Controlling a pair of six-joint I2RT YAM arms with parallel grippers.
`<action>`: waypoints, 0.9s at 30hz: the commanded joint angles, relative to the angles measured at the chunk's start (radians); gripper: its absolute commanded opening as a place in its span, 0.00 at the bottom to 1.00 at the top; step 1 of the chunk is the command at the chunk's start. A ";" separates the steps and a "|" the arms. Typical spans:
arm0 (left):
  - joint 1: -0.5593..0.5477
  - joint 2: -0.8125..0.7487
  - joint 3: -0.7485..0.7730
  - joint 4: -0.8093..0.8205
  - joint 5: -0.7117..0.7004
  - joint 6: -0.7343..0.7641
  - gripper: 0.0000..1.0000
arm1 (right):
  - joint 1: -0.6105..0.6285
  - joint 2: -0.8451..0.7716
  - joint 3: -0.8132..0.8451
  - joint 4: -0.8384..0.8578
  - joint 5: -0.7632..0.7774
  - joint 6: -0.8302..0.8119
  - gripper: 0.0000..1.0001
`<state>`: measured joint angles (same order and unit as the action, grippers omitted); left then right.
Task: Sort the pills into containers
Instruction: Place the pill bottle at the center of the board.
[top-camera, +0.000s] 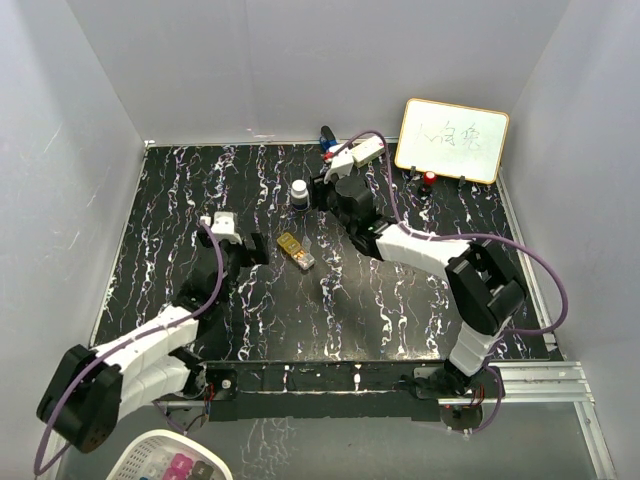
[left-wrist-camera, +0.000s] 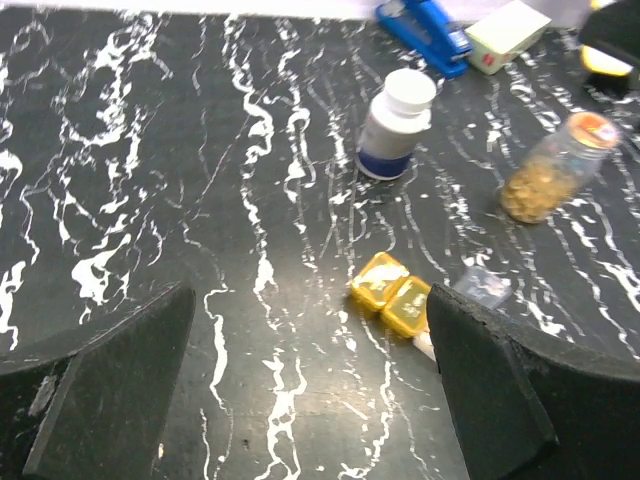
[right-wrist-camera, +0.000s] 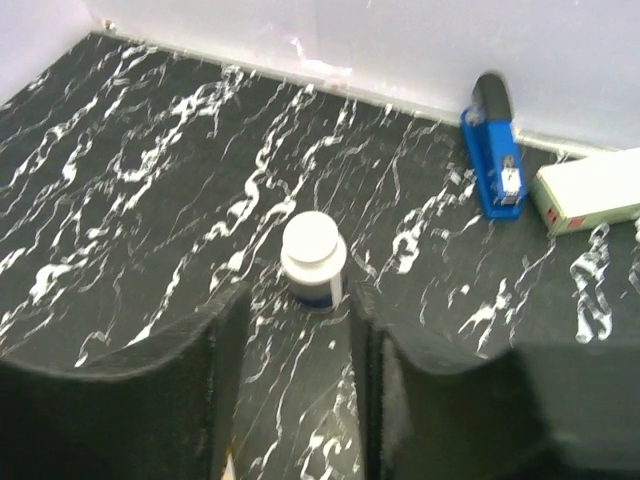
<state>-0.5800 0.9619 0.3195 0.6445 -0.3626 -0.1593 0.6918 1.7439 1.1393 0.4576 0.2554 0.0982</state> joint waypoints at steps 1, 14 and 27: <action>0.081 0.084 0.069 0.044 0.123 -0.065 0.99 | -0.001 -0.079 -0.029 -0.115 -0.079 0.080 0.35; 0.088 0.443 0.242 -0.014 0.206 -0.022 0.99 | -0.002 -0.122 -0.143 -0.171 -0.169 0.199 0.17; 0.088 0.561 0.245 -0.036 0.163 -0.003 0.99 | -0.001 -0.129 -0.204 -0.163 -0.219 0.246 0.37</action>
<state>-0.4984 1.5177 0.5373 0.6060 -0.1909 -0.1780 0.6918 1.6646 0.9363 0.2436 0.0582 0.3237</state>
